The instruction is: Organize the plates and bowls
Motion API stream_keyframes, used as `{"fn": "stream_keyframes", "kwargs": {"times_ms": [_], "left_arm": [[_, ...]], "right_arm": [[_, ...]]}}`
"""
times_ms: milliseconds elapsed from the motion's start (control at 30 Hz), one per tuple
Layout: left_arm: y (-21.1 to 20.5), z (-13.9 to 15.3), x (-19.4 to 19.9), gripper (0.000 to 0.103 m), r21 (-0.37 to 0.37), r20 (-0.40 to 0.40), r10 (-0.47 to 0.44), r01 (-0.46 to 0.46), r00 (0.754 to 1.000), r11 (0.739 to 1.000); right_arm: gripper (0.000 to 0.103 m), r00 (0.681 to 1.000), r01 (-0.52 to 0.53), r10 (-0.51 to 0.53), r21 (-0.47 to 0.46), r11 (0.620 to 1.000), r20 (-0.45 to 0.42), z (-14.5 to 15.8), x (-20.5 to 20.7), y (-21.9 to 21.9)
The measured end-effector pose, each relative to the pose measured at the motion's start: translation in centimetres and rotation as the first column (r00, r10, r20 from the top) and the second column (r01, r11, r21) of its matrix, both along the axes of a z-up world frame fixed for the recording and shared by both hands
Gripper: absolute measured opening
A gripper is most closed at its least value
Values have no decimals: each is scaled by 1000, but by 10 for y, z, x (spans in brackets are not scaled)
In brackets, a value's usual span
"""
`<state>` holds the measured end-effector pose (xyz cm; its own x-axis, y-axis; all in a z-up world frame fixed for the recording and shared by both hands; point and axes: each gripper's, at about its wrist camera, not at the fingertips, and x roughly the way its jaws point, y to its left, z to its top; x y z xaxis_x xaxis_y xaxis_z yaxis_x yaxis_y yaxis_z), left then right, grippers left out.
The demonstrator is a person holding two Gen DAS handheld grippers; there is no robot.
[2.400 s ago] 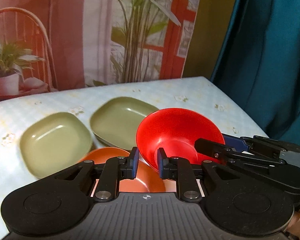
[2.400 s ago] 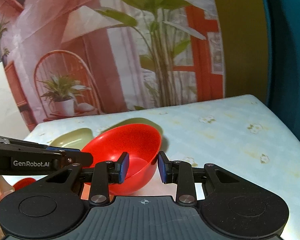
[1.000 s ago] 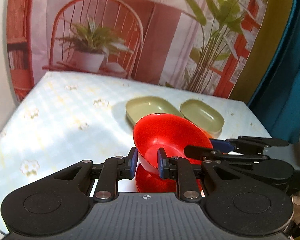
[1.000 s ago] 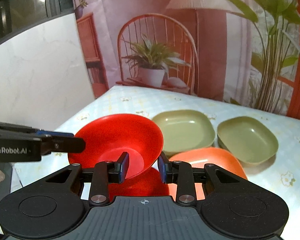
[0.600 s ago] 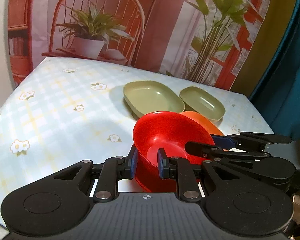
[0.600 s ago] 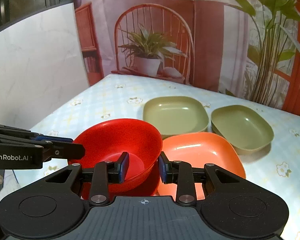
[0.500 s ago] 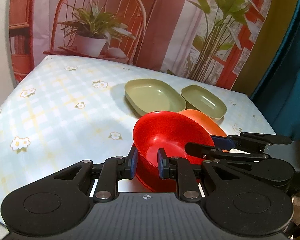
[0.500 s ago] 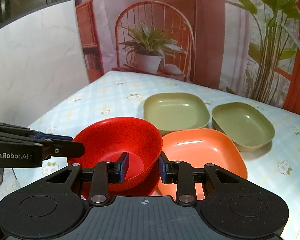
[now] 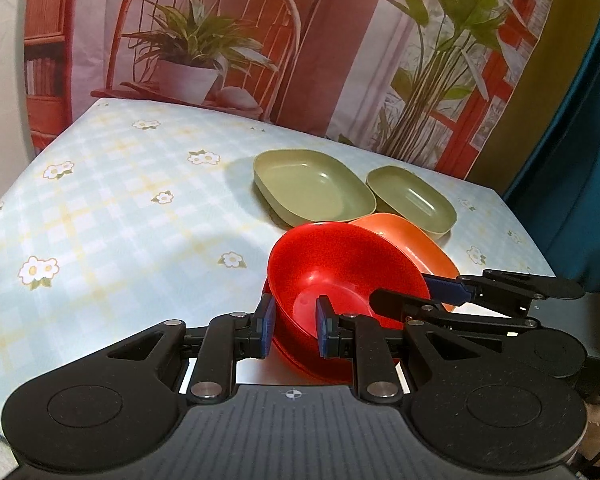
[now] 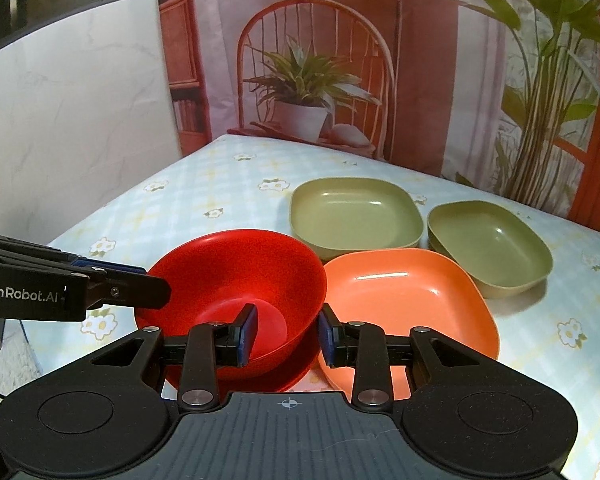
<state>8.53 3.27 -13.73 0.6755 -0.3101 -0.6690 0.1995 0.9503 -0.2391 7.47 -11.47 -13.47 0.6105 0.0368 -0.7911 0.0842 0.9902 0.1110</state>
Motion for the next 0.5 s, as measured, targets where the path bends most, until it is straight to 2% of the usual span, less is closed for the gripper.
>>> {"fn": "stream_keyframes", "kwargs": {"times_ms": [167,500], "left_arm": [[1,0,-1,23,1,5,9,-9,1000,1000],[1,1,-4,23,2,14,22,-22,1000,1000]], "right_arm": [[36,1000,1,-1,-10,1000,4,1,-2,0],[36,999,40,-40,-12,999,35,7,-11,-13]]}}
